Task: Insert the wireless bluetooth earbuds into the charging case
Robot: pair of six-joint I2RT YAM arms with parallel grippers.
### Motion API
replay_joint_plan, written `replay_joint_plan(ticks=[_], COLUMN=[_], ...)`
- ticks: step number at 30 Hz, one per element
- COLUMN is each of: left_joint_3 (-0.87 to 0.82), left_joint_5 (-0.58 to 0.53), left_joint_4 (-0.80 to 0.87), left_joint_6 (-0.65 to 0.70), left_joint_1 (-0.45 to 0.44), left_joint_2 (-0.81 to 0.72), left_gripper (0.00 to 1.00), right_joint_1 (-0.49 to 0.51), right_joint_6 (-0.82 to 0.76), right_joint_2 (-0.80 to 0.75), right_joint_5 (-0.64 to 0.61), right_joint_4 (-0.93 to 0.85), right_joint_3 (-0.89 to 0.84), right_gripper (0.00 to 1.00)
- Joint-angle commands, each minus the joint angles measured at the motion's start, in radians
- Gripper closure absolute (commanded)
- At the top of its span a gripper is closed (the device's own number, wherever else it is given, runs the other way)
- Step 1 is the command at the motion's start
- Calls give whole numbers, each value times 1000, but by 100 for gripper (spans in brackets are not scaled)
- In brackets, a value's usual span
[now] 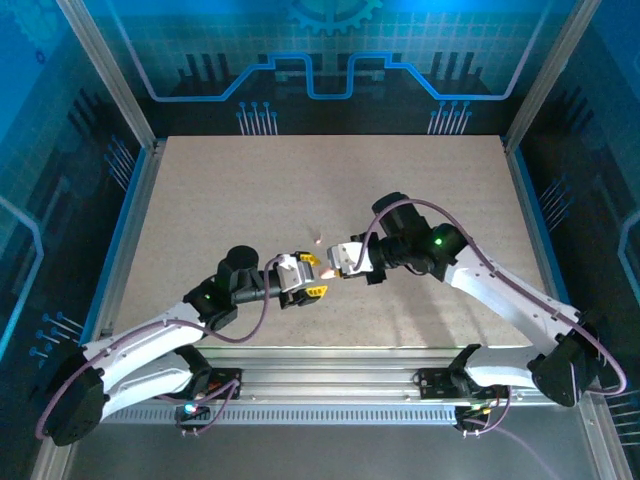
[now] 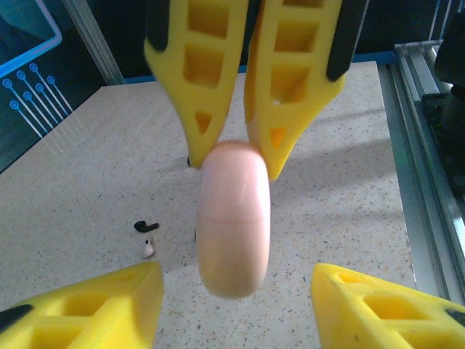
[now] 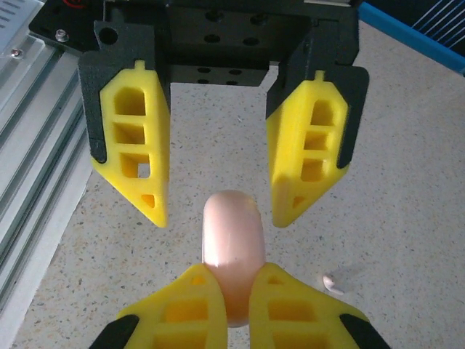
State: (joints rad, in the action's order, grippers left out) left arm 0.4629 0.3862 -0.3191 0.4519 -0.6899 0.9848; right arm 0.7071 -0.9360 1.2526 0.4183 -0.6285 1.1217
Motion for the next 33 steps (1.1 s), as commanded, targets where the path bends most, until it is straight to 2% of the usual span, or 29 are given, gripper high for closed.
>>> replay_joint_plan(ticks=[1, 4, 15, 33], left_joint_3=[29, 29, 23, 14], left_joint_5=[49, 49, 63, 51], left_joint_4=[-12, -9, -34, -59], left_joint_6=[10, 7, -11, -19], left_joint_1=[5, 5, 5, 5], left_joint_2=[3, 2, 15, 27], left_gripper=[46, 47, 58, 60], right_joint_1=[19, 23, 32, 34], right_joint_6=[-15, -15, -12, -6], right_joint_2=[16, 28, 35, 33], right_joint_5=[2, 5, 31, 37], right_joint_4=[-16, -11, 4, 15], right_joint_3=[39, 44, 49, 53], right_gripper=[96, 95, 96, 96])
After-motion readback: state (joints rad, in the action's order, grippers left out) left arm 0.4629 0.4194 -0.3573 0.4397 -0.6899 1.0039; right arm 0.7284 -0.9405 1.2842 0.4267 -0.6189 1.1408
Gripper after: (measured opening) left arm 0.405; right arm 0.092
